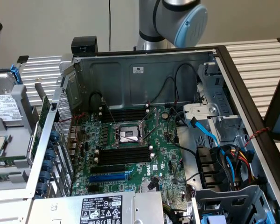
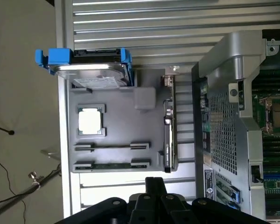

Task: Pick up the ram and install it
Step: 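Reach for the ram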

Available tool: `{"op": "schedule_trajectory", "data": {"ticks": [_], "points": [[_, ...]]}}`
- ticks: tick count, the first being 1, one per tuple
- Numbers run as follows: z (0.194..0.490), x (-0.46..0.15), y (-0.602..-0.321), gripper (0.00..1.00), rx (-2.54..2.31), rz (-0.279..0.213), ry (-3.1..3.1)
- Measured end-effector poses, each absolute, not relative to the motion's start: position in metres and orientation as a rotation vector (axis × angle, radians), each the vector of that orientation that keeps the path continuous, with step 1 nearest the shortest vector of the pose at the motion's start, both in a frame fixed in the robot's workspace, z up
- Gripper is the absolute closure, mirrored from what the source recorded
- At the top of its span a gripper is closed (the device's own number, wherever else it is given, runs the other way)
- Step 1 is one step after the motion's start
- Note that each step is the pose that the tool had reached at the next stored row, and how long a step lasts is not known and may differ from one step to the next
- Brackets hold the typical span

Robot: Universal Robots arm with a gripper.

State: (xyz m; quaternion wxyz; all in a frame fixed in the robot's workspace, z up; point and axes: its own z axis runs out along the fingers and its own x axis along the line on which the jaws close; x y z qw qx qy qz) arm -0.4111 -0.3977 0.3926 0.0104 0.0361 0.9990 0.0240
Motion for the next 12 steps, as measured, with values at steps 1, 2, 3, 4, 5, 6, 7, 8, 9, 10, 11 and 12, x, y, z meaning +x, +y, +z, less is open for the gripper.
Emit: {"op": "schedule_trajectory", "data": {"ticks": [1, 2, 3, 4, 5, 6, 7, 8, 9, 10, 11, 12], "points": [[0.393, -0.416, -0.398, 0.9, 0.112, 0.075, 3.118], [0.393, -0.42, -0.398, 0.9, 0.112, 0.075, 3.118], [0.393, -0.425, -0.398, 0.9, 0.113, 0.075, 3.118], [0.393, -0.429, -0.398, 0.9, 0.113, 0.075, 3.118], [0.393, -0.434, -0.398, 0.9, 0.113, 0.075, 3.118], [0.393, -0.438, -0.398, 0.9, 0.113, 0.075, 3.118], [0.393, -0.443, -0.398, 0.9, 0.113, 0.075, 3.118], [0.393, -0.448, -0.398, 0.9, 0.113, 0.075, 3.118], [0.393, -0.452, -0.398, 0.9, 0.113, 0.075, 3.118], [0.393, -0.456, -0.398, 0.9, 0.113, 0.075, 3.118], [0.393, -0.461, -0.398, 0.9, 0.113, 0.075, 3.118], [0.393, -0.465, -0.398, 0.9, 0.113, 0.075, 3.118]]}}
